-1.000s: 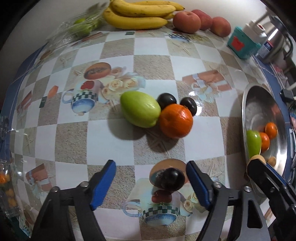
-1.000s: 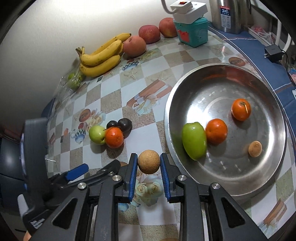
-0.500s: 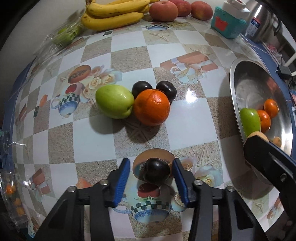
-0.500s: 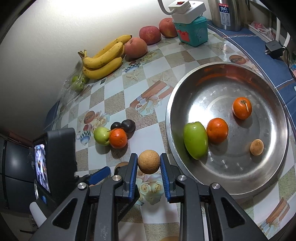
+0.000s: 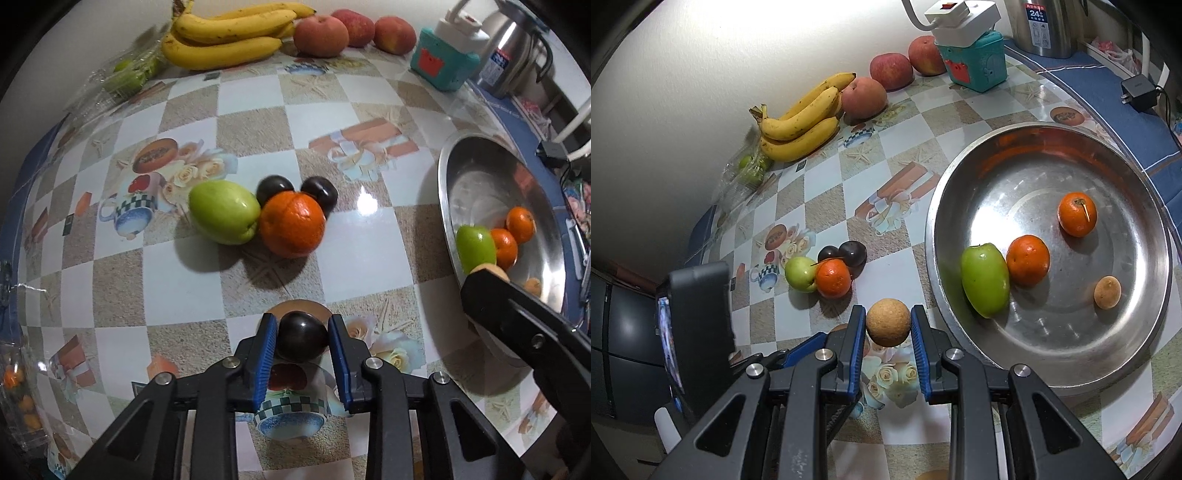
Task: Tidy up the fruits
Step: 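Carry the tan fruit and dark plum over the steel bowl with both tools, then open both tools to drop the tan fruit and plum into the bowl, then move both tools back toward the remaining fruit cluster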
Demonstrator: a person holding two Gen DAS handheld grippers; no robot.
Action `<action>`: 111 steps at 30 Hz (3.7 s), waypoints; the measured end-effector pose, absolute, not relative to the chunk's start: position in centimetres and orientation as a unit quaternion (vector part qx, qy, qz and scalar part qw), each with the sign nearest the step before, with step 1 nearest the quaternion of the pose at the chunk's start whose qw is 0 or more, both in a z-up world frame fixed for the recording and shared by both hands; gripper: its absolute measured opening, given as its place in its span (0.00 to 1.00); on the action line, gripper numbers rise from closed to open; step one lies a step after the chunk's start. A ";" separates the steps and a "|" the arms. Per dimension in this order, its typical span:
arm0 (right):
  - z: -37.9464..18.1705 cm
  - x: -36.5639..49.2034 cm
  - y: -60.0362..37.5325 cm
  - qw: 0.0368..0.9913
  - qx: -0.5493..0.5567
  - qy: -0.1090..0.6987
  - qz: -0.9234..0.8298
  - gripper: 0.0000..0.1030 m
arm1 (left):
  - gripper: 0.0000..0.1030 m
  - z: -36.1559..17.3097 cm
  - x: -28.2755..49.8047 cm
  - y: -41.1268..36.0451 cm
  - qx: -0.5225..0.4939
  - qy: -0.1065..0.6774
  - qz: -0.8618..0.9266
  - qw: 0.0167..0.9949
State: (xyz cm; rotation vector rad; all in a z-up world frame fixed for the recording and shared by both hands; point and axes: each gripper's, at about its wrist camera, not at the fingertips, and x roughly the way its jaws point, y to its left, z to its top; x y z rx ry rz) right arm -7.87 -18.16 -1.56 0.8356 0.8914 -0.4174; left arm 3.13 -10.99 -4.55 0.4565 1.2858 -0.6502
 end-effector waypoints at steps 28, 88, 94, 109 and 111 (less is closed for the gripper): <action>-3.0 -17.4 -27.2 0.730 0.457 0.361 -0.357 0.25 | 0.30 0.1 -3.0 -15.6 0.195 0.488 -0.406 0.747; -3.1 -15.7 -26.9 0.740 0.406 0.400 -0.358 0.48 | 0.67 -3.4 5.1 -9.6 0.098 0.586 -0.182 0.783; -2.4 -13.8 -24.9 0.759 0.369 0.416 -0.340 0.48 | 0.72 -2.7 6.5 -7.3 0.057 0.588 -0.166 0.790; -2.3 -12.3 -23.6 0.771 0.327 0.434 -0.332 0.81 | 0.95 -3.2 6.7 -6.2 0.047 0.600 -0.144 0.785; -2.3 -12.2 -23.5 0.773 0.324 0.434 -0.330 0.82 | 0.97 -3.4 6.7 -6.3 0.051 0.601 -0.139 0.785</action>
